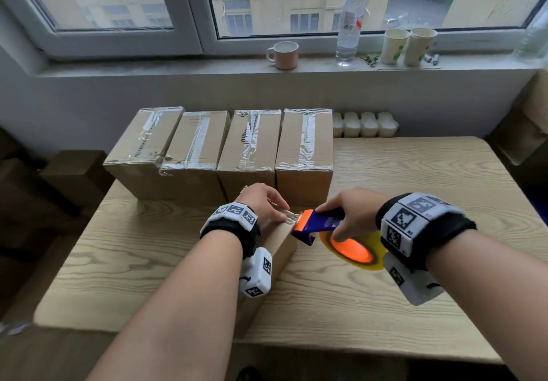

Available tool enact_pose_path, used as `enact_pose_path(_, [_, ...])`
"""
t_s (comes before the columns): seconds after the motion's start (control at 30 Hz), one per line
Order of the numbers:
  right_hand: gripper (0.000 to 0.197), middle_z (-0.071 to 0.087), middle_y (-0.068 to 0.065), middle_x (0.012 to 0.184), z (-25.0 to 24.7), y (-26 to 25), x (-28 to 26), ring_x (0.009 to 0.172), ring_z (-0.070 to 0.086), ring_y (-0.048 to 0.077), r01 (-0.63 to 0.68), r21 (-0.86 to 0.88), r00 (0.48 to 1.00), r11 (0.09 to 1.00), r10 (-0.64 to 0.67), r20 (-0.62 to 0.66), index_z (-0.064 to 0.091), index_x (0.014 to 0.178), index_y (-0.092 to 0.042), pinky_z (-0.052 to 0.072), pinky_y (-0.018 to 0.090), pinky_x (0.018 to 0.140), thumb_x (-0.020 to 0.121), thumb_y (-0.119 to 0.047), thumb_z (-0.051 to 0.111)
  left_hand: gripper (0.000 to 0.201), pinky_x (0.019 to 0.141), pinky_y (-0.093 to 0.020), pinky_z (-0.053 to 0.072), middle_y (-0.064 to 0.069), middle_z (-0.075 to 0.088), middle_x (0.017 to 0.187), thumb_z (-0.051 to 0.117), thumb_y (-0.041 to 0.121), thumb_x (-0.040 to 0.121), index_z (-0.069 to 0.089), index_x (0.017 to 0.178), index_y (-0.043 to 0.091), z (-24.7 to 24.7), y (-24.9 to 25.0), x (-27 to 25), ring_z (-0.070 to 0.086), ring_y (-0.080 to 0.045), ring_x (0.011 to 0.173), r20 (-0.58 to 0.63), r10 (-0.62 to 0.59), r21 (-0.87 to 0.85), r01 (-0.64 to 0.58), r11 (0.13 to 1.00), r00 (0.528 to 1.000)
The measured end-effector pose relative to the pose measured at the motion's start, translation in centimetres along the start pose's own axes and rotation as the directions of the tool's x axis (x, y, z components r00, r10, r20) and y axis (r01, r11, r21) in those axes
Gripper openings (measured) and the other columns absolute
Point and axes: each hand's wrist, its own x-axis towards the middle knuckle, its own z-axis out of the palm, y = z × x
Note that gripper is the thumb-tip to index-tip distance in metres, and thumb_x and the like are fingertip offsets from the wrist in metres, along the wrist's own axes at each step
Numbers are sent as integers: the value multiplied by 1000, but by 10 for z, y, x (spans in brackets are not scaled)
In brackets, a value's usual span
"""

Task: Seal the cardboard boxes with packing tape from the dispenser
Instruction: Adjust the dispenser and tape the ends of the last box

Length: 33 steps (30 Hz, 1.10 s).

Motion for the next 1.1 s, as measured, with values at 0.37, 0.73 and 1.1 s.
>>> enact_pose_path(0.37, [44,64,-19,80,-10,3,19,83,58,5,-120,222,985,968,88,149,69,113,-41,46,22,81,70,-31,71,21,79,-24,48,18,60,88,86,31,65,67,64,39,-2,1,-3,58,-1,85,-18,19,-5,-19,1000,1000])
enact_pose_path(0.73, [42,70,-8,92,-23,-21,21,86,64,17,29,-227,994,973,-3,111,69,107,-40,53,27,75,66,-30,68,20,79,-23,49,17,62,83,87,30,64,68,64,38,-2,1,-2,59,-2,82,-22,31,-13,-31,999,999])
enact_pose_path(1.1, [48,68,-12,94,21,-2,22,86,60,17,-36,-323,998,946,49,34,64,111,-41,44,25,66,64,-41,70,16,79,-22,46,12,64,81,83,27,71,76,84,27,-11,14,-3,60,-5,87,78,55,96,-63,993,995])
